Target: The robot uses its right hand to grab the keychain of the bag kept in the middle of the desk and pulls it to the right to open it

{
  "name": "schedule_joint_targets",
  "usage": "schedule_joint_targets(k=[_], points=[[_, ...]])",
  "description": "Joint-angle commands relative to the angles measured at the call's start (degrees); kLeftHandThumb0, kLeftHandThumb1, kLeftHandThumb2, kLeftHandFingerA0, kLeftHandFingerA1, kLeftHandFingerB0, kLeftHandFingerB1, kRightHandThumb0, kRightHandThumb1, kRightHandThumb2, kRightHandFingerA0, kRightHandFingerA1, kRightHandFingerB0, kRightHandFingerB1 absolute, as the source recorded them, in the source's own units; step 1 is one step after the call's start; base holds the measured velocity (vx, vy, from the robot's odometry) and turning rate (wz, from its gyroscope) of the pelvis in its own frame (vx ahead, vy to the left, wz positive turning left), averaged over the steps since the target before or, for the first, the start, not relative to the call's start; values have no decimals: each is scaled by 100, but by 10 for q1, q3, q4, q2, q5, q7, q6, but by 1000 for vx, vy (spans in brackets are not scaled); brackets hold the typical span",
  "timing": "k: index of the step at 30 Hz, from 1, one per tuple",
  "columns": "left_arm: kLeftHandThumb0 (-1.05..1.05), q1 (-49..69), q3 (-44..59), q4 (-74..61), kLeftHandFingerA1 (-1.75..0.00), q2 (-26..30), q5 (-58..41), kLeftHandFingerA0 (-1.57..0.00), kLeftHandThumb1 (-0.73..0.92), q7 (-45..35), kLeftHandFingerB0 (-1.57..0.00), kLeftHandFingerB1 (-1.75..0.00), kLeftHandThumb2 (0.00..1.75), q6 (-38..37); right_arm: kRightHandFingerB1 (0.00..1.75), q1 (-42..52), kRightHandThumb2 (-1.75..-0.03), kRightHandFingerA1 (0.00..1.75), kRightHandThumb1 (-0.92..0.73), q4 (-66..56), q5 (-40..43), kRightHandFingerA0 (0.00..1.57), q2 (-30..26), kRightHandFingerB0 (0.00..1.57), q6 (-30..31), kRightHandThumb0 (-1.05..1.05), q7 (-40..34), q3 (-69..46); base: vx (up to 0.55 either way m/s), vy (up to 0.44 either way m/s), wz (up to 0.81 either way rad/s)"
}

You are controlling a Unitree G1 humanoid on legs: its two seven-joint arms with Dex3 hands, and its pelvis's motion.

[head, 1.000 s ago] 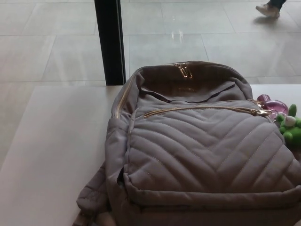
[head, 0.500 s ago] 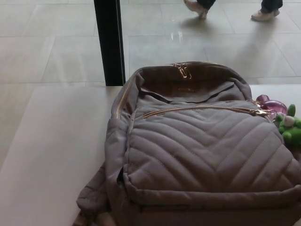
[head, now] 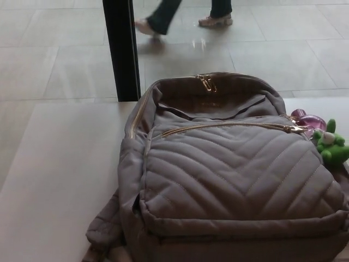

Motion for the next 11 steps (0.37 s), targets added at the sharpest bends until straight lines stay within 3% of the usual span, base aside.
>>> schedule_joint_targets(k=[1,2,3,4,5,6,7,8,9,10,11], points=[[-80,13,-6,-1,-55,17,9,-64,92,8,-48,-45,82,-14,30,4,-59,88,-63,-10,40,53,-4,19,7,-50,9,22,0,0,0],[-76,14,-7,-3,-65,15,9,-53,78,11,-40,-56,116,-11,31,11,-61,60,-65,-16,44,36,-5,20,6,-49,14,27,0,0,0],[-83,14,-9,-4,-57,15,11,-49,91,15,-36,-46,82,-12,29,14,-60,47,-64,-14,46,20,-6,18,-1,-48,19,33,0,0,0],[-83,14,-11,-4,-57,15,13,-49,91,18,-36,-46,82,-13,29,14,-60,47,-64,-9,46,20,-8,18,-9,-48,23,37,0,0,0],[-77,12,-11,-3,-58,15,14,-42,92,24,-32,-45,74,-11,31,21,-58,62,-61,-30,46,40,0,25,-4,-43,7,42,0,0,0],[-75,12,-12,-5,-57,16,14,-42,92,22,-31,-44,72,-11,33,29,-58,62,-59,-44,43,44,9,27,-24,-42,-2,49,0,0,0],[-74,13,-9,-7,-61,17,10,-40,92,19,-27,-44,71,-9,33,36,-57,70,-57,-60,30,58,15,32,-36,-42,-19,61,0,0,0],[-73,14,-8,-7,-59,17,9,-44,92,18,-27,-43,69,-8,33,39,-57,95,-56,-68,23,63,18,35,-40,-40,-32,68,0,0,0],[-73,17,-11,-7,-64,20,13,-43,74,20,-21,-52,108,-8,34,42,-57,121,-54,-78,11,69,23,35,-49,-40,-49,83,0,0,0],[-73,20,-16,-8,-59,22,19,-47,92,22,-26,-43,70,-12,35,45,-58,136,-53,-84,8,69,25,34,-55,-40,-54,91,0,0,0],[-73,22,-20,-8,-60,23,24,-49,92,27,-29,-44,68,-17,35,48,-58,134,-54,-90,8,74,26,34,-60,-42,-56,100,0,0,0]])
